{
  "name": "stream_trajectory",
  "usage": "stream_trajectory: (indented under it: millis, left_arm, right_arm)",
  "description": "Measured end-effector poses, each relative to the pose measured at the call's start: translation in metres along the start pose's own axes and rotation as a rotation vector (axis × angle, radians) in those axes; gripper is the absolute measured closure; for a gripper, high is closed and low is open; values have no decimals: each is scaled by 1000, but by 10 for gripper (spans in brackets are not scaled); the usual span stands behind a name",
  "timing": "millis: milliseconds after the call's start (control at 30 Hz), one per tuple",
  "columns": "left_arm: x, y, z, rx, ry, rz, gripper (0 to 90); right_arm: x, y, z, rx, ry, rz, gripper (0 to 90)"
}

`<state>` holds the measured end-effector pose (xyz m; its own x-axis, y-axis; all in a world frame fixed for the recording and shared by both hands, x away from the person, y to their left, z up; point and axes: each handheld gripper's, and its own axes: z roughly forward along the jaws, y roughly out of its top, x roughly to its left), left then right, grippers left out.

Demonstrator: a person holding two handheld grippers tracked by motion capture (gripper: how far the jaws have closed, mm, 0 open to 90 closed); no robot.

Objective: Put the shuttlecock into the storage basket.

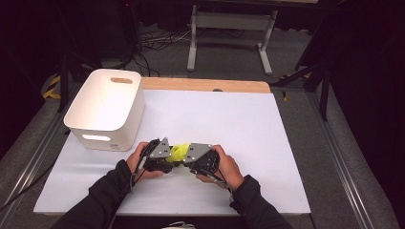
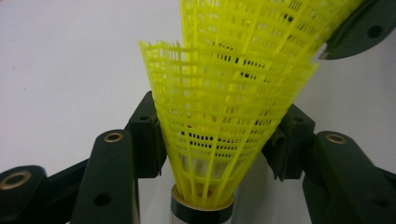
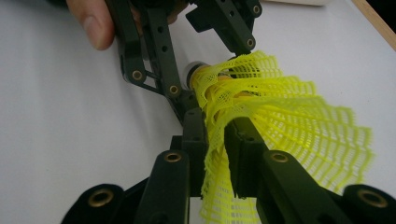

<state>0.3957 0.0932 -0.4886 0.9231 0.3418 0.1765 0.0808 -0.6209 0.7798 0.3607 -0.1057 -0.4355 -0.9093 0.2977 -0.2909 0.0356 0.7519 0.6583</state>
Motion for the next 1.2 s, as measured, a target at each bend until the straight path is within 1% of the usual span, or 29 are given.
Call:
stream_trajectory:
  millis: [33, 100, 167, 267, 300, 367, 400, 467, 533, 567, 633, 700, 733, 800, 833, 900, 1033, 1100, 1167, 1200]
  left_arm:
    - [0, 0, -1, -4, -3, 8, 481]
    - [-1, 1, -3, -32, -12, 5, 496]
    - [-3, 2, -4, -41, 4, 25, 505]
    - [-3, 2, -5, -48, 7, 28, 514]
    - [-4, 2, -5, -53, 5, 24, 516]
    - [-4, 1, -6, -82, 11, 19, 523]
    - [-4, 1, -6, -82, 11, 19, 527]
    - [-7, 2, -8, -100, 27, 28, 528]
    - [-8, 1, -9, -117, 27, 15, 529]
    - [-7, 1, -10, -122, 30, 17, 530]
    - [-7, 1, -11, -143, 41, 14, 533]
    - [-7, 1, -13, -153, 38, 8, 535]
    - [-7, 1, -13, -155, 41, 9, 535]
    - [-6, 1, -13, -157, 42, 8, 535]
    - [-7, 1, -14, -157, 51, 5, 536]
    - [-6, 0, -15, -165, 49, 3, 536]
    - [-6, 0, -15, -170, 50, 6, 536]
    - [-6, 0, -16, -175, 49, 2, 536]
    - [-6, 0, -17, -178, 53, -2, 536]
    - [-5, 0, -17, -179, 54, -2, 536]
  right_arm:
    - [-1, 1, -2, -9, 5, 3, 782]
    - [-3, 5, -6, -30, 26, 16, 755]
    - [-5, 9, -9, -44, 51, 25, 735]
    - [-6, 10, -10, -52, 68, 39, 714]
    - [-6, 10, -10, -54, 72, 46, 703]
    - [-7, 10, -11, -64, 80, 63, 677]
    - [-7, 10, -11, -64, 80, 63, 677]
    - [-7, 9, -12, -80, 86, 75, 640]
    - [-6, 9, -14, -89, 89, 82, 620]
    - [-6, 9, -15, -93, 85, 79, 596]
    - [-5, 10, -17, -92, 74, 87, 546]
    - [-4, 11, -19, -101, 66, 88, 502]
    - [-4, 11, -21, -108, 66, 88, 503]
    - [-3, 12, -22, -107, 57, 86, 475]
    - [-2, 12, -23, -105, 51, 87, 441]
    - [-2, 12, -25, -100, 32, 90, 404]
    - [-2, 12, -30, -120, -11, 107, 322]
    - [-2, 12, -34, -134, -36, 113, 307]
    - [-1, 12, -38, -151, -49, 113, 303]
    - [-1, 12, -41, -158, -66, 112, 298]
